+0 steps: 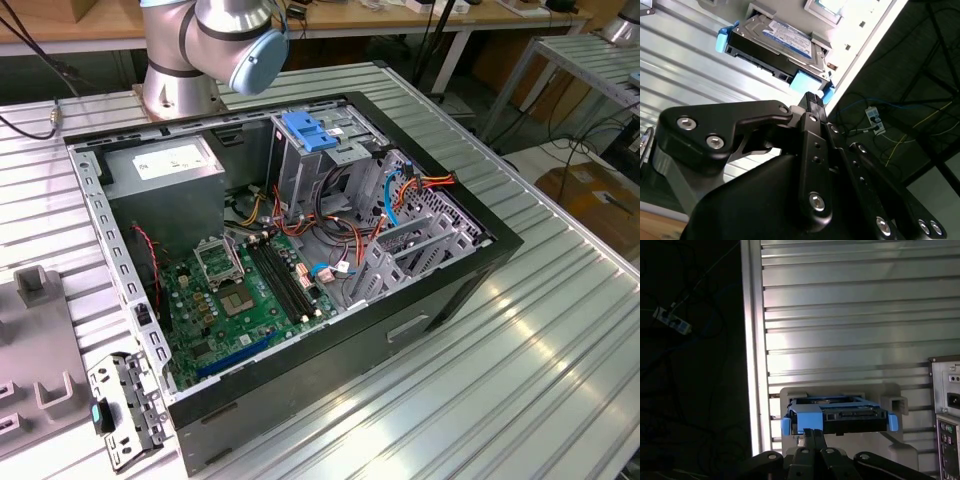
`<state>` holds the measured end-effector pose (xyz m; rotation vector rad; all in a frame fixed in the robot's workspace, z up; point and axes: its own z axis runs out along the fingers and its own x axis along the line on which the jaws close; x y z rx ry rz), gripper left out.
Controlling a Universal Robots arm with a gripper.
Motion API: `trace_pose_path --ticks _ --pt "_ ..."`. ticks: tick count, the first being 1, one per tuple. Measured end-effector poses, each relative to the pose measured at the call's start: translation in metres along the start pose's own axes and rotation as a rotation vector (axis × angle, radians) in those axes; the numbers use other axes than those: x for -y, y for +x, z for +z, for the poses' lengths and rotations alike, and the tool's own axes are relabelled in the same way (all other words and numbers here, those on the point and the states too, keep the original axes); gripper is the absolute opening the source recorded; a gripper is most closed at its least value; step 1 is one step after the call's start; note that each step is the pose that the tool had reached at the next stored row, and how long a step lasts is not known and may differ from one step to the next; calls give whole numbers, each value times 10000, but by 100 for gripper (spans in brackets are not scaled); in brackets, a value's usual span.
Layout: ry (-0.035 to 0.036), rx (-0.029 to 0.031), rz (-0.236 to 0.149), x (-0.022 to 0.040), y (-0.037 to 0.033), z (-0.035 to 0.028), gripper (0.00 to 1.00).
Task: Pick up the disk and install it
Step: 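Pick up the disk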
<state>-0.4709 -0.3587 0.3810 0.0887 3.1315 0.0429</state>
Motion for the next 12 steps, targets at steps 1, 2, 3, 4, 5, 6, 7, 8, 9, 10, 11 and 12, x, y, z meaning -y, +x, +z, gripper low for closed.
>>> trace_pose_path --ticks 1,2,3,4,5,6,7,8,9,10,11,12 --pt "-1 -3 -96 0 0 0 11" --pt "-2 -5 -218 0 0 1 11" --pt "-4 -9 -353 0 0 1 11" --pt "-5 -14 -551 0 0 1 11" --pt "-6 -21 -770 0 0 0 11" --pt "-8 -24 -904 0 0 0 11" --pt "-9 -27 -1027 0 0 1 11" --pt "-10 -34 -1253 0 0 1 11" --pt "-13 -43 -1569 0 0 0 11" --pt "-14 -47 -1697 0 0 0 11" --pt "-15 -50 -1827 0 0 0 11" --pt "-16 -53 -1944 0 0 0 11"
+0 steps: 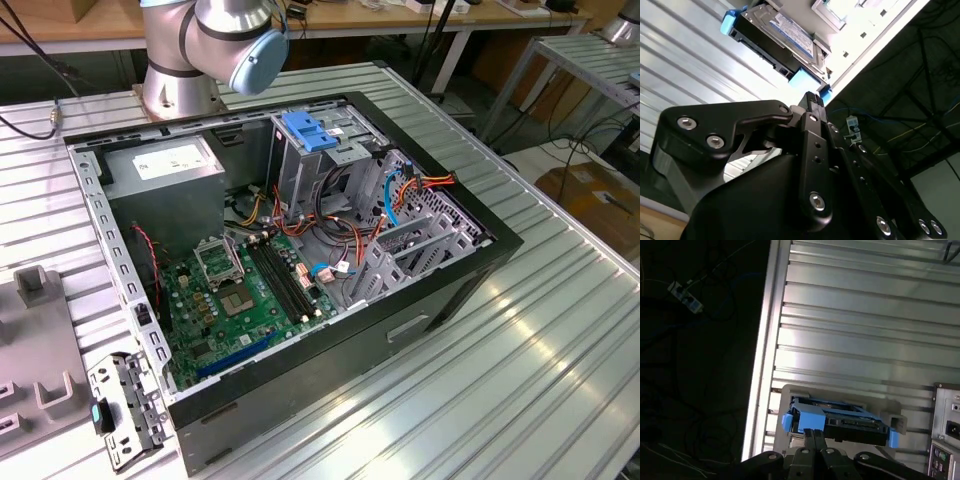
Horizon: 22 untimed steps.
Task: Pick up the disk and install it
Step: 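Pick up the disk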
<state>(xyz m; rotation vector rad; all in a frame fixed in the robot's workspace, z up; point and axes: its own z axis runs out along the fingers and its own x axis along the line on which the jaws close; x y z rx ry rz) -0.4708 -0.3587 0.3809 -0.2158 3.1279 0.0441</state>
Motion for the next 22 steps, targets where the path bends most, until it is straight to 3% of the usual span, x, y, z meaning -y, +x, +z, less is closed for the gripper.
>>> trace_pose_path --ticks 14,17,22 --pt "-18 -63 -2274 0 0 0 11" --pt "-25 -88 -3182 0 0 0 11" --pt "-33 -116 -4189 0 0 1 11"
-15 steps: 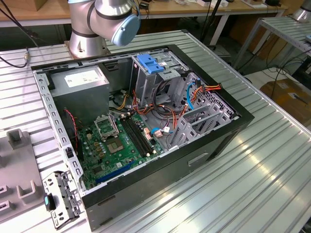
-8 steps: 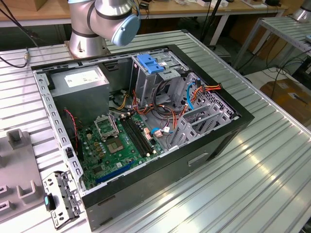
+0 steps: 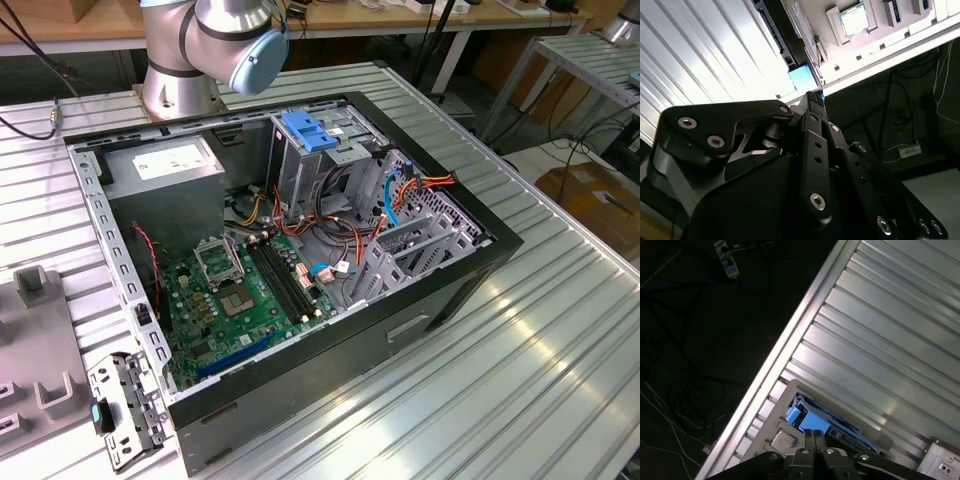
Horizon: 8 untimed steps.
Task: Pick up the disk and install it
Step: 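Pick up the disk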
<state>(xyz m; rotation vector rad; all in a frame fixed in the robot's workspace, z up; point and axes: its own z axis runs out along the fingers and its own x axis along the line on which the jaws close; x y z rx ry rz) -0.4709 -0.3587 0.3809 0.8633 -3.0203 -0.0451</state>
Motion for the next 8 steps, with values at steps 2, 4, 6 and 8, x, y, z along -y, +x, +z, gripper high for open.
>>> trace_pose_path --ticks 2,4,6,8 --pt "-2 -9 -318 0 0 0 11" --pt "-5 -18 -674 0 0 1 11" --pt "-11 -39 -1406 0 0 1 11" --pt "-15 -56 -2148 0 0 3 11"
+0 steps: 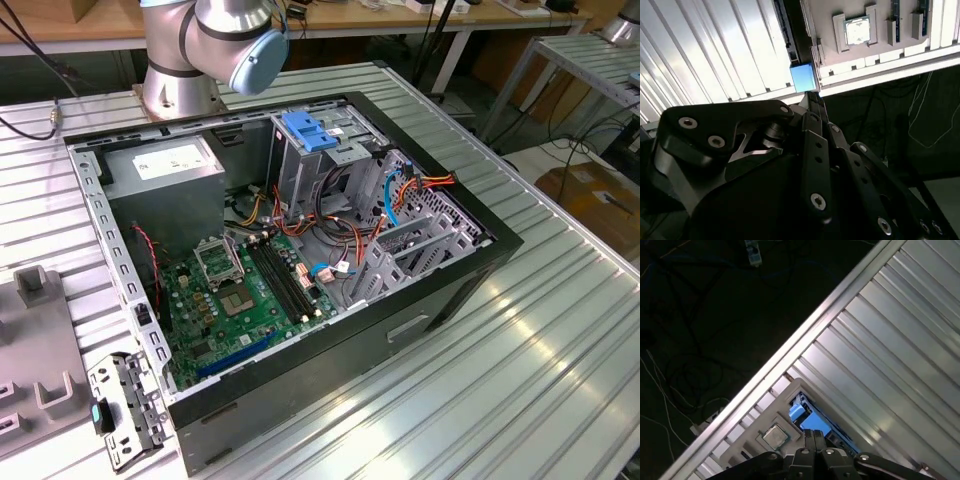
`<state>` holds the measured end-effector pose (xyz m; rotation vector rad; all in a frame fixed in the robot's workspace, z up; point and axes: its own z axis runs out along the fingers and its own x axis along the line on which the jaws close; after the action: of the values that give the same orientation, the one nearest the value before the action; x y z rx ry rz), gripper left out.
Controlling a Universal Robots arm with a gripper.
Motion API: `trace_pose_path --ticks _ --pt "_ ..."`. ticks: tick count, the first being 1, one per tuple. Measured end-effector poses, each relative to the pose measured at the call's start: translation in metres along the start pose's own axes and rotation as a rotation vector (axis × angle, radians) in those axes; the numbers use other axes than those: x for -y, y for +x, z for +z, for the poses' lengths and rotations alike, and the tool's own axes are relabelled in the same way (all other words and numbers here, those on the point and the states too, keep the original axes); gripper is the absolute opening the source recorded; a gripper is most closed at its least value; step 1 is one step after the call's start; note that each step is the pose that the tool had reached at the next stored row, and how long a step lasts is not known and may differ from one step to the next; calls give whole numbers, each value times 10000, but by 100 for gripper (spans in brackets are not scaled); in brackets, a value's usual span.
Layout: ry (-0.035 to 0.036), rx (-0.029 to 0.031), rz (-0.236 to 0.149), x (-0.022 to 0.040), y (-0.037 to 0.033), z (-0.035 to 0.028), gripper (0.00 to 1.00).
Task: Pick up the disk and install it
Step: 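Pick up the disk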
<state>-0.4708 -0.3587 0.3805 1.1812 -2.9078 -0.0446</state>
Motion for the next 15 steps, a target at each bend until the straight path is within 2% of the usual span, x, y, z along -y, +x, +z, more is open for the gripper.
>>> trace_pose_path --ticks 2,5,10,15 --pt "13 1 -519 1 0 2 11" --pt "48 29 -956 1 0 6 11" --pt "124 86 -1972 0 0 12 11" --pt "214 156 -2678 0 0 16 11"
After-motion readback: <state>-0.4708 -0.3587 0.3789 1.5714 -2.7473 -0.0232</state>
